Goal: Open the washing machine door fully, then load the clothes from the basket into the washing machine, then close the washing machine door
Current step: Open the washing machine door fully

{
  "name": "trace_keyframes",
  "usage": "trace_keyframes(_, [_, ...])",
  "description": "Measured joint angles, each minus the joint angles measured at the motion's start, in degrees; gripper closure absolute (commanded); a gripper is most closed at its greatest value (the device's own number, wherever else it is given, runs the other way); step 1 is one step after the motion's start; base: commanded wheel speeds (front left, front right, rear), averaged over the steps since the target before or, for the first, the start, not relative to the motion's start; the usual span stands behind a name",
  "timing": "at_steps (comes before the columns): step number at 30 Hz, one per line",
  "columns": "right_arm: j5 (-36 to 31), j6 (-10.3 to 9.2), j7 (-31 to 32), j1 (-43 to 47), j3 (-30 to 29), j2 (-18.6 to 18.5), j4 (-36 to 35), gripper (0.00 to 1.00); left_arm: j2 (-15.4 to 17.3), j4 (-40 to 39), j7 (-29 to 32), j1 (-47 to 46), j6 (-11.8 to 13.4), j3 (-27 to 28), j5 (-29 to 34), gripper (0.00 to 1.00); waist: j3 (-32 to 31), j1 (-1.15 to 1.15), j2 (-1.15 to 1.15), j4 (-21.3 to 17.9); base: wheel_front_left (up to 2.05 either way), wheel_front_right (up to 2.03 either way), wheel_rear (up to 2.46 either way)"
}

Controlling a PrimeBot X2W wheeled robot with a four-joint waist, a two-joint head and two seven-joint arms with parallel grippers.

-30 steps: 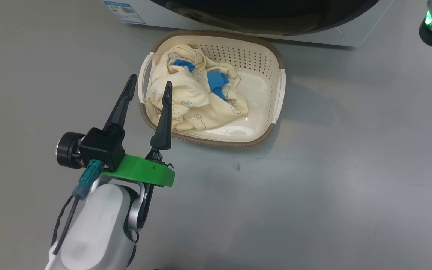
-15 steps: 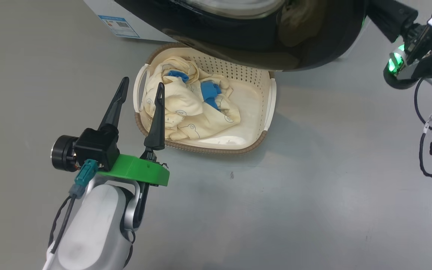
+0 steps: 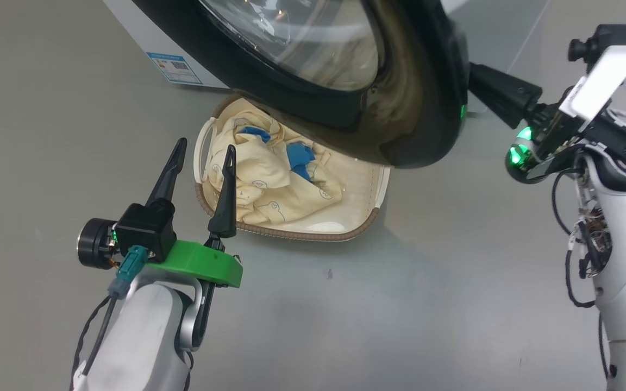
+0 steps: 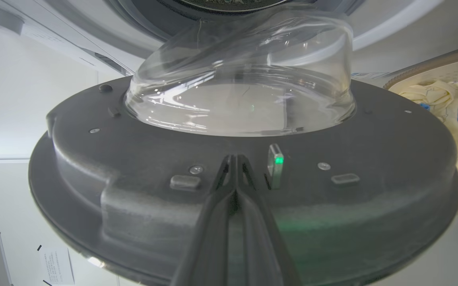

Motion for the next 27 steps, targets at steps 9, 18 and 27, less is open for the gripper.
trace_keyframes(9, [0.42,0.23,0.97,5.22,2.79,2.67,-2.71,1.00,0.02,1.33,0.00,2.38,-0.24,0.03,0.01,0.00,-3.08,0.00,0.00,0.17,0.00,0.00,0.00])
trace_keyframes(18, [0.41,0.25,1.29,10.28,5.12,4.00,-4.46,1.00,0.04,3.00,0.01,4.64,-0.77,-0.24,0.00,0.00,-6.70,0.00,0.00,1.02,0.00,0.00,0.00])
trace_keyframes(27, [0.20,0.41,-0.25,15.11,8.24,5.26,-4.83,1.00,0.09,4.53,0.01,6.30,-1.34,-1.30,0.02,0.00,-10.10,0.00,0.00,3.94,0.00,0.00,0.00])
